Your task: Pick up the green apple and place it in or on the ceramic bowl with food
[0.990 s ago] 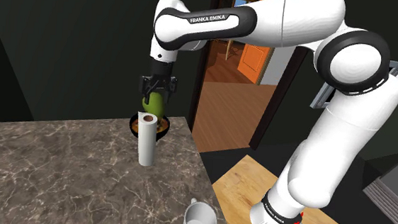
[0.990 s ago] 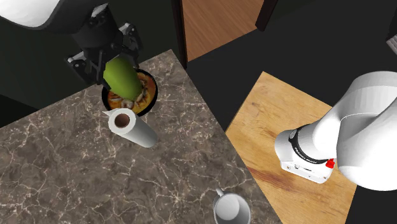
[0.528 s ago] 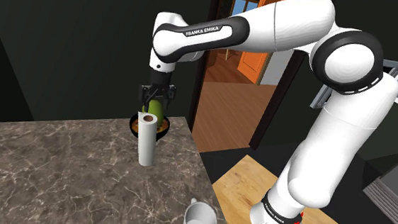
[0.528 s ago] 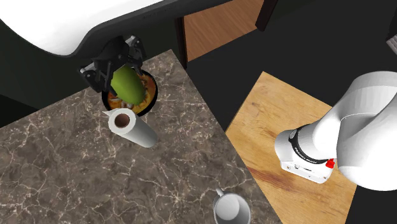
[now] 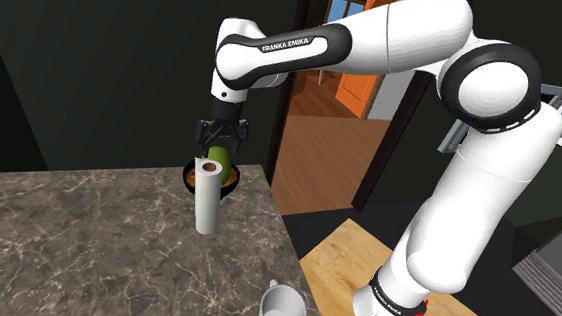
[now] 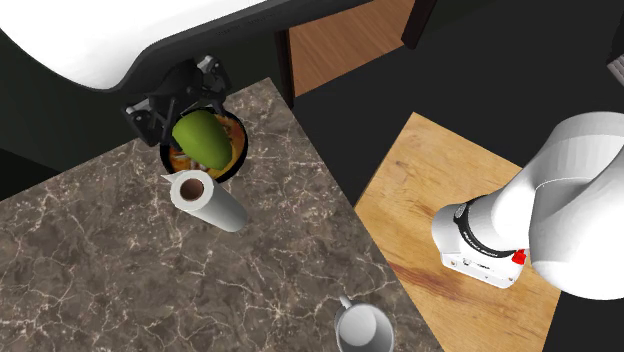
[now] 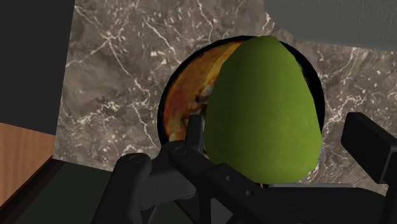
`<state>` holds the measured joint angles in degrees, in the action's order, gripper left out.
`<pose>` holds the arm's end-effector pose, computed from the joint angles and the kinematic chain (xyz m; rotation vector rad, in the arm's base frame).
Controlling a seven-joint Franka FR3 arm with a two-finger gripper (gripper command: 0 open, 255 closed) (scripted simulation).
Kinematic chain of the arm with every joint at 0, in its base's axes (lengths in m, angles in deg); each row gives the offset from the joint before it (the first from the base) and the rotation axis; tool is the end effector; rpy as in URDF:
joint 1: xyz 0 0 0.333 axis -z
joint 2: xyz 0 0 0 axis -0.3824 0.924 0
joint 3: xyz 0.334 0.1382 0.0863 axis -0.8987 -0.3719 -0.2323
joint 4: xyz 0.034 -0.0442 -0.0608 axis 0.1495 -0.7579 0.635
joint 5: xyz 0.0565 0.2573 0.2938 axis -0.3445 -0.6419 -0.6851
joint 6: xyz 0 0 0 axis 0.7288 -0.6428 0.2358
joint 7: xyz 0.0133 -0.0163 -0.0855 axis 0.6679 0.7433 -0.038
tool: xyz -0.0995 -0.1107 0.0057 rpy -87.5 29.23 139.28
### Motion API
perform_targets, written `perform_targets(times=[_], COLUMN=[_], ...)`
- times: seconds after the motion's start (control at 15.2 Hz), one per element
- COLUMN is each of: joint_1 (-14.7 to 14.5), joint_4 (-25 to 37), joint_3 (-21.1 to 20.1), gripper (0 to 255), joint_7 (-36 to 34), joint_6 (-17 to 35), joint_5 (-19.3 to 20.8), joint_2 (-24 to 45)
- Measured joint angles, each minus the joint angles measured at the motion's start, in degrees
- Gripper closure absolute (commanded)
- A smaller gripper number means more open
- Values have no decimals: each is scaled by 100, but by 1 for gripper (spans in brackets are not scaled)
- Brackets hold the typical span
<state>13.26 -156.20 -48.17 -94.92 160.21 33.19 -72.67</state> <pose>0.5472 0.1781 0.4586 -3.0060 0.1947 0.1189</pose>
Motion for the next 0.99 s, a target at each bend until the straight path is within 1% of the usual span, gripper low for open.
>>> perform_targets(times=[0.26,0.59,0.99], joint_1=[0,50,50], joint_4=[0,507,583], joint_3=[0,43,43], gripper=[0,0,0], joint_7=[0,-2,-13], joint_6=[0,-626,-706], joint_5=[0,18,22], joint_2=[0,-122,-119])
